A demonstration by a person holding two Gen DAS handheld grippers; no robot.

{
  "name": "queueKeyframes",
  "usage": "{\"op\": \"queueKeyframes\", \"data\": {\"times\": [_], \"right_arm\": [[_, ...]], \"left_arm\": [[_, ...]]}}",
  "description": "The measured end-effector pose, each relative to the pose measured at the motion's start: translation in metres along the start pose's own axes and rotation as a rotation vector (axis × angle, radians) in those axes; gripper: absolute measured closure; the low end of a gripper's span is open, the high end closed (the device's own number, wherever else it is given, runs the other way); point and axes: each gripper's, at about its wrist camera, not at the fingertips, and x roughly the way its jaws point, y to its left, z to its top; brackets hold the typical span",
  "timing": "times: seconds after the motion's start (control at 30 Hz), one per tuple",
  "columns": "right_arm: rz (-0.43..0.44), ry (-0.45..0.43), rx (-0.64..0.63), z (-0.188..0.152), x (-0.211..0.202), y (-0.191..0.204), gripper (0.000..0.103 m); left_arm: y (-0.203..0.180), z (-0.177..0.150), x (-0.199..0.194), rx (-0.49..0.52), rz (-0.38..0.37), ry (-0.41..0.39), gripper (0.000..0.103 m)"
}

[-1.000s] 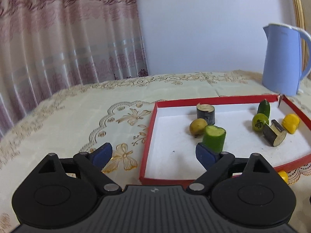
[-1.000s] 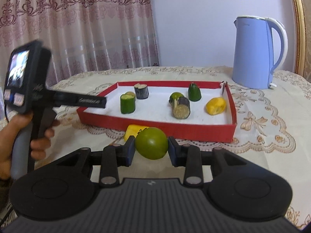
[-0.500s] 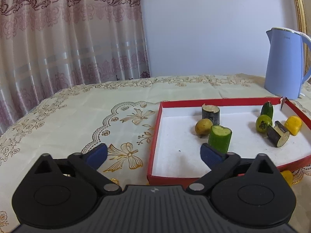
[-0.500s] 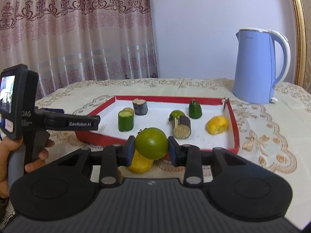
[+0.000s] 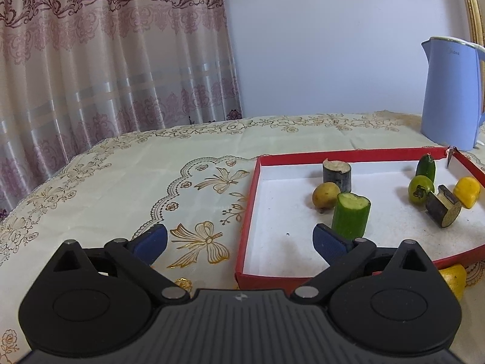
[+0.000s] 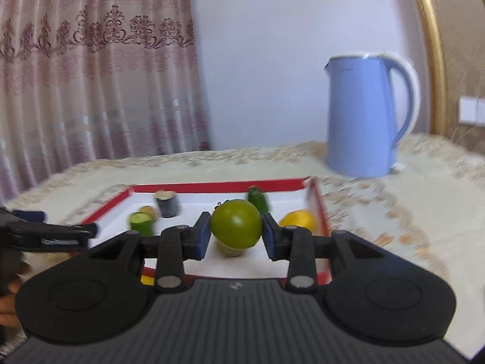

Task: Organize fruits
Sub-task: 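Carry the green lime over the tray with the right gripper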

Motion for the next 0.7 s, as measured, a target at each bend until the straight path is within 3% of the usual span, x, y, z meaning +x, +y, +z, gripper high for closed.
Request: {"op": "queueKeyframes", "data": {"times": [0.7], "right_arm": [[-0.004, 0.033, -0.047, -0.0087, 0.0034, 0.0027, 0.07]], "left_arm": [[0.0023, -0.0025, 0.0032, 0.003, 0.009, 0.022, 0.0]]}}
